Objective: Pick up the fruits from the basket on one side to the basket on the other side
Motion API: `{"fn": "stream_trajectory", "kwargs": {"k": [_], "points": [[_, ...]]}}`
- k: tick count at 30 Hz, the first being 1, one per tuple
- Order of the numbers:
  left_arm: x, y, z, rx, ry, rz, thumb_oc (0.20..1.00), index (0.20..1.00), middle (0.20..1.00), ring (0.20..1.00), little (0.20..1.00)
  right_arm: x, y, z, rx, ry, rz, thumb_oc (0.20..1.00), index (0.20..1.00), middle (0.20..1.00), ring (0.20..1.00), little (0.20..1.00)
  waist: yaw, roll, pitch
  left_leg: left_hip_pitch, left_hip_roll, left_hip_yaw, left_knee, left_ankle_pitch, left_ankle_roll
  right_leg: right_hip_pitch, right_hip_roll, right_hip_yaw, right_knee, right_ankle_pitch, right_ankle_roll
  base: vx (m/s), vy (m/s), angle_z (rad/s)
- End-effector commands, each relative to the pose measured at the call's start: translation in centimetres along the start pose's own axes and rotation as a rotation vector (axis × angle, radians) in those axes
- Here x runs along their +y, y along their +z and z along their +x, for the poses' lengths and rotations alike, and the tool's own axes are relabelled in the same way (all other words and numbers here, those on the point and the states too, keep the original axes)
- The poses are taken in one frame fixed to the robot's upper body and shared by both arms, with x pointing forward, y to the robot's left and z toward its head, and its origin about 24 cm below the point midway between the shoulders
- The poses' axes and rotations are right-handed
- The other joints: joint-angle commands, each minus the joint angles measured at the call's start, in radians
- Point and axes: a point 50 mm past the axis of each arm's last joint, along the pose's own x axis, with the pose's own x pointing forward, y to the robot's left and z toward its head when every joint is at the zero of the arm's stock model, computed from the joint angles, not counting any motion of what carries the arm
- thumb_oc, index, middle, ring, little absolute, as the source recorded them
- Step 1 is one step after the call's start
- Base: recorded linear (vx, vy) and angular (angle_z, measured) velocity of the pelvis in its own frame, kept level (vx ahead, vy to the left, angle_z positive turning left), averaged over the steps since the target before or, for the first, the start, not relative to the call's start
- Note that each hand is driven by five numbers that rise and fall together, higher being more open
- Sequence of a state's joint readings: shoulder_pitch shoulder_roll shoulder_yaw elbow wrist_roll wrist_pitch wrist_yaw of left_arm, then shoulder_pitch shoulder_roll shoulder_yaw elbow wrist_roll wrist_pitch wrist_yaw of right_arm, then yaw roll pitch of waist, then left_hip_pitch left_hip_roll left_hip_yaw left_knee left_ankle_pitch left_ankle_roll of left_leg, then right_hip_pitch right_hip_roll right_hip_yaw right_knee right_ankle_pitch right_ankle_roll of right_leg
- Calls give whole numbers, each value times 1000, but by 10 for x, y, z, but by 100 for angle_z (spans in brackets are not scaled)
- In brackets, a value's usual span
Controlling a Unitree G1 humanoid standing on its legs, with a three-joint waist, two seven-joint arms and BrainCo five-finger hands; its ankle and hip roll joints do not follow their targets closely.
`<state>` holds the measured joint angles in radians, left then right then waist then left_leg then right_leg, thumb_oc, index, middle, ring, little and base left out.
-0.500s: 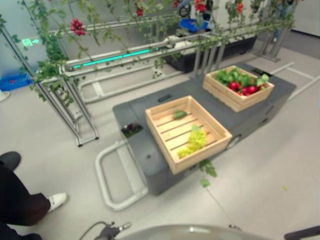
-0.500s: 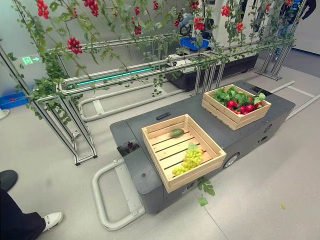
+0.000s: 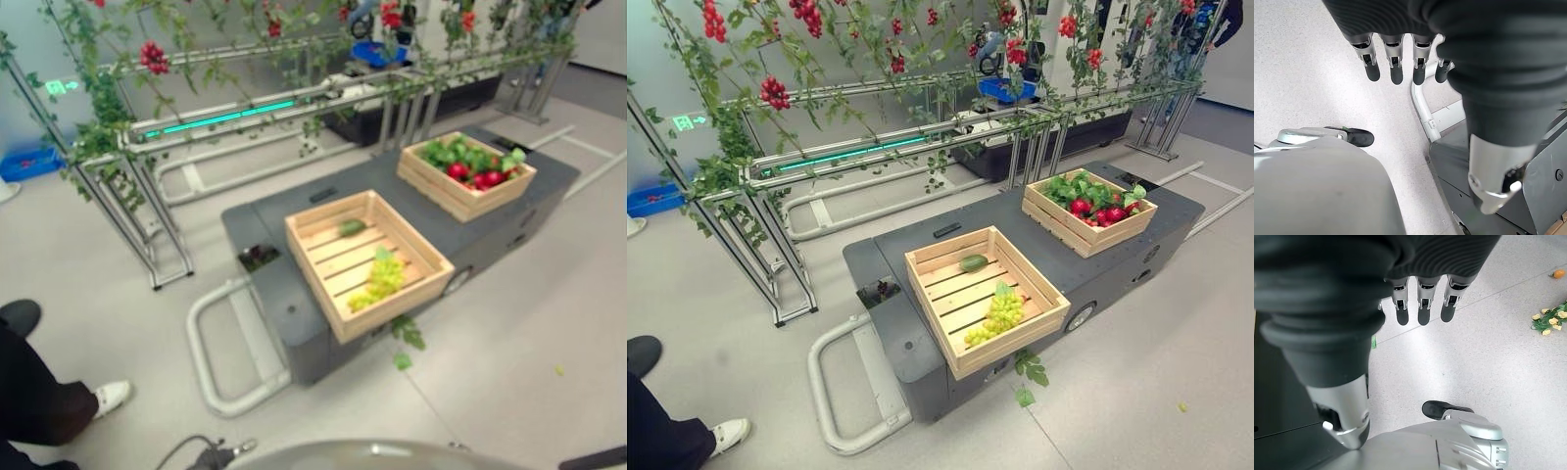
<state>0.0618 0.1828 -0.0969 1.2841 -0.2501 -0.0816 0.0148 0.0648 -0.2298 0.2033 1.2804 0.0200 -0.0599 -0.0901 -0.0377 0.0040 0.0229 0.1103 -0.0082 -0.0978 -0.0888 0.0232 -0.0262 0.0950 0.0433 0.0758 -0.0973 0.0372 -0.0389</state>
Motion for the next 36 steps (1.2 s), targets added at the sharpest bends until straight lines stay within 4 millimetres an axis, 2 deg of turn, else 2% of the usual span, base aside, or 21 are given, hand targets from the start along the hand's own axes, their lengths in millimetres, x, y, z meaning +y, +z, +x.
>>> {"fn": "stream_trajectory", "kwargs": {"k": [1, 18, 21, 24, 26, 28, 30, 31, 32, 33, 34, 36], "points": [[-27, 2, 2, 18, -68, 17, 1000, 1000, 1000, 1000, 1000, -8, 8, 2, -8, -19, 0, 1000, 1000, 1000, 1000, 1000, 4, -24, 4, -12, -46, -23, 97, -153, 1, 5, -29, -1, 34, -147, 94, 0, 0, 0], [-27, 1, 2, 32, -59, 32, 1000, 1000, 1000, 1000, 1000, -6, 10, 2, -15, -17, -4, 1000, 1000, 1000, 1000, 1000, 3, -22, -1, -3, -42, -26, 85, -151, -2, 14, -28, -7, 27, -151, 91, 0, 0, 0], [-26, 8, 2, -1, -47, 49, 1000, 1000, 1000, 1000, 1000, -6, 11, 2, -21, -22, -8, 1000, 1000, 1000, 1000, 1000, 2, -23, 3, -7, -41, -28, 87, -149, -4, 10, -28, -9, 29, -152, 91, 0, 0, 0], [-25, 24, 3, -78, -26, 47, 1000, 1000, 1000, 1000, 1000, -9, 16, 3, -45, -39, -3, 1000, 1000, 1000, 1000, 1000, 3, -23, 19, -23, -41, -30, 103, -150, -7, -4, -28, -14, 42, -153, 91, -53, -34, 1], [-26, 43, 3, -165, -17, 30, 1000, 1000, 1000, 1000, 1000, -12, 20, 3, -63, -54, -1, 1000, 1000, 1000, 1000, 1000, 4, -22, 34, -38, -45, -35, 120, -152, -10, -12, -29, -19, 48, -153, 90, -75, -42, 3], [-27, 72, -1, -312, -30, -23, 1000, 1000, 1000, 1000, 1000, -16, 22, 3, -81, -74, 5, 1000, 1000, 1000, 1000, 1000, 8, -18, 57, -62, -48, -43, 151, -154, -16, -23, -32, -28, 55, -152, 88, -90, -46, 10], [-26, 102, -14, -488, -61, -68, 1000, 1000, 1000, 1000, 1000, -22, 25, 2, -105, -94, 11, 1000, 1000, 1000, 1000, 1000, 12, -16, 79, -89, -53, -51, 187, -156, -22, -31, -34, -36, 58, -150, 86, -104, -62, 20], [-23, 119, -27, -605, -90, -113, 1000, 1000, 1000, 1000, 1000, -26, 27, 2, -121, -106, 15, 1000, 1000, 1000, 1000, 1000, 16, -14, 94, -105, -57, -56, 207, -156, -27, -36, -35, -40, 59, -148, 86, -119, -64, 23], [-20, 129, -37, -680, -110, -131, 1000, 1000, 1000, 1000, 1000, -29, 27, 1, -127, -114, 20, 1000, 1000, 1000, 1000, 1000, 18, -12, 105, -121, -62, -58, 228, -157, -31, -39, -37, -47, 60, -148, 85, -85, -44, 11], [-19, 128, -37, -679, -110, -131, 1000, 1000, 1000, 1000, 1000, -29, 27, 1, -127, -114, 19, 1000, 1000, 1000, 1000, 1000, 17, -13, 103, -122, -62, -59, 231, -159, -31, -39, -37, -48, 60, -148, 85, -99, -61, 19], [-12, 143, -55, -795, -141, -183, 1000, 1000, 1000, 1000, 1000, -36, 26, 1, -128, -131, 35, 1000, 1000, 1000, 1000, 1000, 23, -11, 126, -151, -71, -68, 266, -159, -42, -44, -42, -61, 61, -147, 84, -62, -64, 23], [-11, 155, -71, -886, -187, -228, 1000, 1000, 1000, 1000, 1000, -41, 22, 0, -114, -142, 45, 1000, 1000, 1000, 1000, 1000, 29, -9, 133, -164, -75, -71, 297, -165, -47, -35, -45, -73, 60, -150, 83, -57, -79, 25]]}}
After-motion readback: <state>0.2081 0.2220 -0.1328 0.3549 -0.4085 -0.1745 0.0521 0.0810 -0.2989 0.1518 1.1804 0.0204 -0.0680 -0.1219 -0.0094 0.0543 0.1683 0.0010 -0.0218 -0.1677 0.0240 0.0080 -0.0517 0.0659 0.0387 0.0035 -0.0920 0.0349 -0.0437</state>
